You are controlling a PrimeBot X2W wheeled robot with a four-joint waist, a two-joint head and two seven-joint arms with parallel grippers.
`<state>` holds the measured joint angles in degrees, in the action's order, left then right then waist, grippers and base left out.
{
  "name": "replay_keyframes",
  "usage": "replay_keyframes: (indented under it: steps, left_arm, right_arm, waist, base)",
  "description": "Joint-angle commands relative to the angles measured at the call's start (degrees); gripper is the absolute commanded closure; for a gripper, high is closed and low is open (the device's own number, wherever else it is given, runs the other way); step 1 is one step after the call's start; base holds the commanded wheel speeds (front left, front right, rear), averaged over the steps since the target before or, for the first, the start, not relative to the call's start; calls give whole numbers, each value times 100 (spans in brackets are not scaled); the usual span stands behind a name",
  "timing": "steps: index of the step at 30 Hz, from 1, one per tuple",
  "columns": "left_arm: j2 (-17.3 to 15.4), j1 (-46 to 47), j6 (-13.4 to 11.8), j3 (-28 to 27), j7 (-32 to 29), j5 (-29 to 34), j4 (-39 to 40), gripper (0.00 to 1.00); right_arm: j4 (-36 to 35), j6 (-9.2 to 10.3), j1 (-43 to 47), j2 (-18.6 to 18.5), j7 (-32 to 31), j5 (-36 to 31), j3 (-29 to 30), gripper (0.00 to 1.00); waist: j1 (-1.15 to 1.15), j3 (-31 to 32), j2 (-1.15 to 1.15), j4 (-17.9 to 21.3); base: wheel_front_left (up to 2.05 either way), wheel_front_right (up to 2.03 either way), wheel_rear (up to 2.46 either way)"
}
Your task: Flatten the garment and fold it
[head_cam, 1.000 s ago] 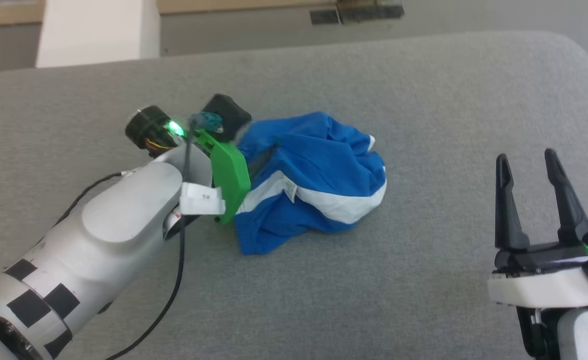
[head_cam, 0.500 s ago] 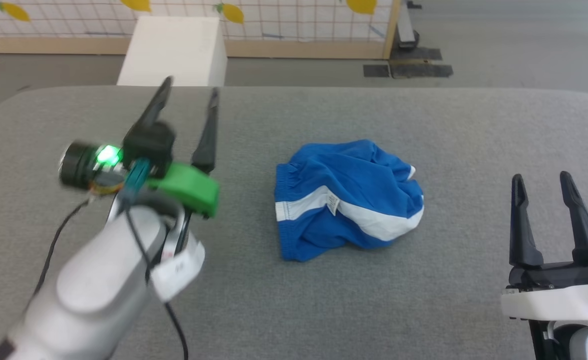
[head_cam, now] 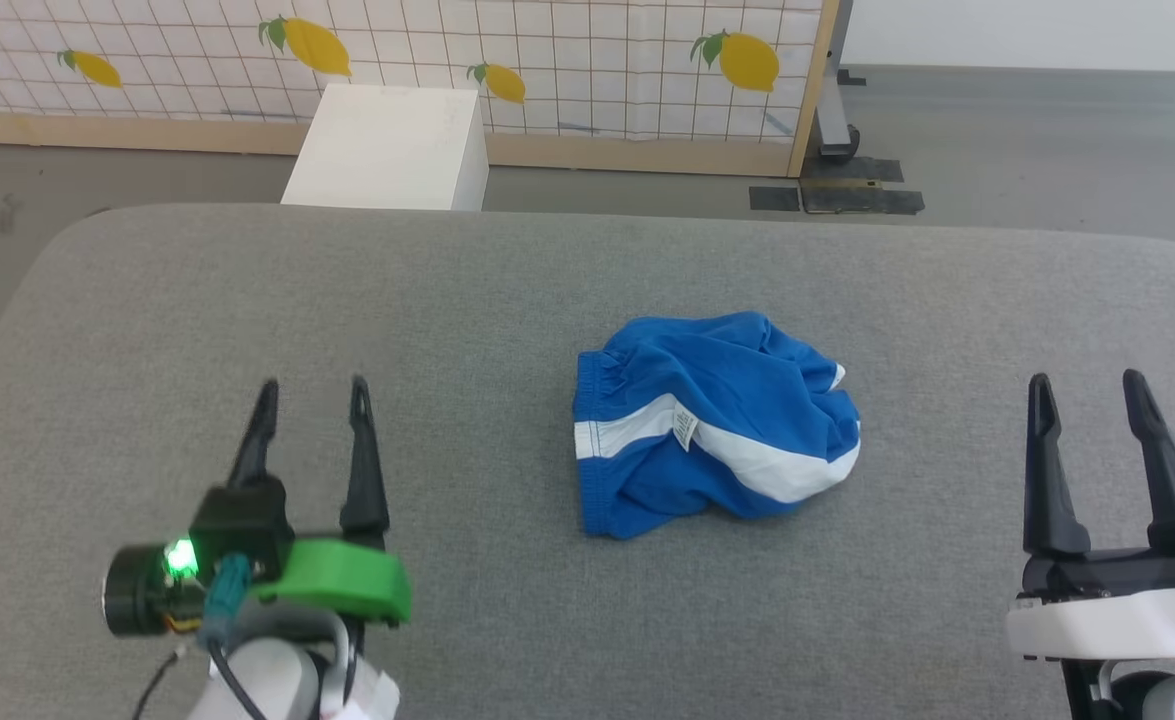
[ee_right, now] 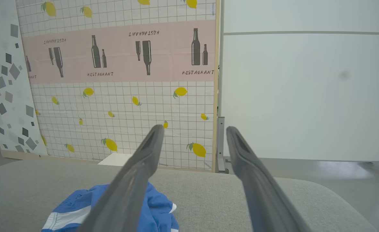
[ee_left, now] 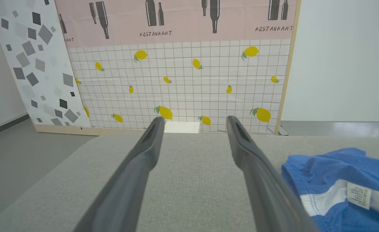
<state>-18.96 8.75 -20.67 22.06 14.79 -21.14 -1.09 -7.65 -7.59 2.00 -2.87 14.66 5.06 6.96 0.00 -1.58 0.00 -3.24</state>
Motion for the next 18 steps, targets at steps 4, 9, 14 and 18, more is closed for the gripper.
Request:
replay_keyframes:
  steps: [4,9,14,18]
  left_arm:
    - [282,-421,408,-364,20,417,-67,0]
    - [560,-660,784,-651,20,758,-289,0]
    - [775,-766,1050,-905,20,1017,-452,0]
    - [916,-802,1195,-1086,20,1172,-519,0]
  right_arm:
    - [90,10,141,0,34,55,-64,0]
    - [202,10,212,0,34,68,-155,0]
    - [307,10,260,0,34,78,-193,0]
    - [364,10,273,0,34,71,-195,0]
  waist:
    - [0,26,0,3]
    - [0,36,0,-2]
    - [0,48,0,3]
    - [0,52,0,6]
  base:
    - [0,0,0]
    - [0,0,0]
    - [0,0,0]
    - [0,0,0]
